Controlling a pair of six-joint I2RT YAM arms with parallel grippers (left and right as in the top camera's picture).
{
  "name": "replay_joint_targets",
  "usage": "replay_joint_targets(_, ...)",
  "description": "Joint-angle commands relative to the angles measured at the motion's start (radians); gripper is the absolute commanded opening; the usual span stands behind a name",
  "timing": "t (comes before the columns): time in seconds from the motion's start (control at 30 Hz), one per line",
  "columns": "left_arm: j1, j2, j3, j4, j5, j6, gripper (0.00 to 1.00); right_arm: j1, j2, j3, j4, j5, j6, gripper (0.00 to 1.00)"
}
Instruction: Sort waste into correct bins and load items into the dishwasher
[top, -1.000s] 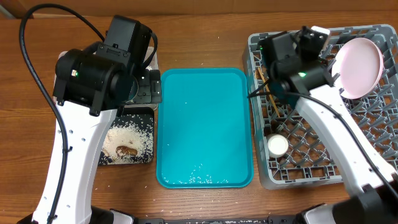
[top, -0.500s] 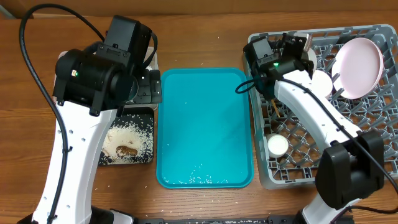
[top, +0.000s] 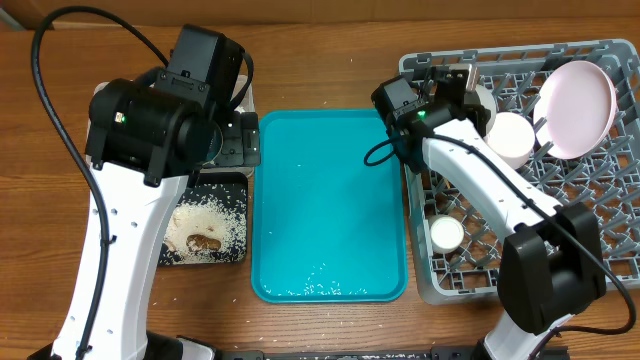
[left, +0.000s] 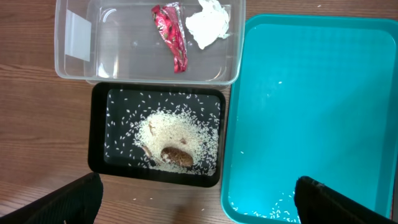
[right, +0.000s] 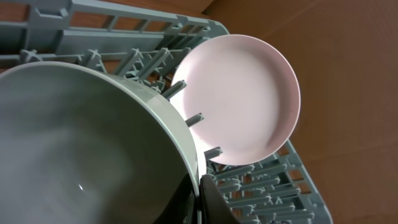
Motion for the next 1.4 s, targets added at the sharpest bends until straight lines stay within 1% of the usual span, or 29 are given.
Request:
replay_joint_targets(0.0, 0.004, 0.004, 0.000, 0.001, 0.008, -0.003, 1.00, -0.005, 0.006, -0.024, 0.005, 0.063, 0.008, 0.04)
replay_joint_targets(0.17, 0.004, 0.004, 0.000, 0.001, 0.008, -0.003, 1.00, 0.007, 0.006, -0.024, 0.013, 0.121, 0.008, 0.04)
replay_joint_targets(0.27, 0.004, 0.004, 0.000, 0.001, 0.008, -0.003, 1.00, 0.023, 0.006, -0.024, 0.054, 0.165, -0.009, 0.04)
replay_joint_targets(0.33, 0.004, 0.004, 0.000, 0.001, 0.008, -0.003, 1.00, 0.030, 0.006, -0.024, 0.100, 0.209, -0.059, 0.04)
replay_joint_targets(0.43, 0.004, 0.004, 0.000, 0.001, 0.008, -0.003, 1.00, 0.031, 0.006, -0.024, 0.150, 0.215, -0.129, 0.04)
replay_joint_targets(0.67, 0.004, 0.004, 0.000, 0.001, 0.008, -0.003, 1.00, 0.033, 0.006, -0.029, 0.141, 0.211, -0.127, 0.04)
replay_joint_targets(0.8, 0.004, 0.004, 0.000, 0.001, 0.008, -0.003, 1.00, 0.032, 0.006, -0.030, 0.137, 0.159, -0.127, 0.04)
replay_joint_targets(0.87, 0.004, 0.004, 0.000, 0.001, 0.009, -0.003, 1.00, 0.032, 0.016, -0.031, 0.138, 0.163, -0.128, 0.04)
replay_joint_targets(1.1, 0.004, 0.004, 0.000, 0.001, 0.042, -0.003, 1.00, 0.037, 0.110, -0.031, 0.110, 0.166, -0.135, 0.04)
replay_joint_targets(1.37, 0.004, 0.004, 0.000, 0.001, 0.042, -0.003, 1.00, 0.117, 0.128, -0.031, 0.048, 0.178, -0.126, 0.04)
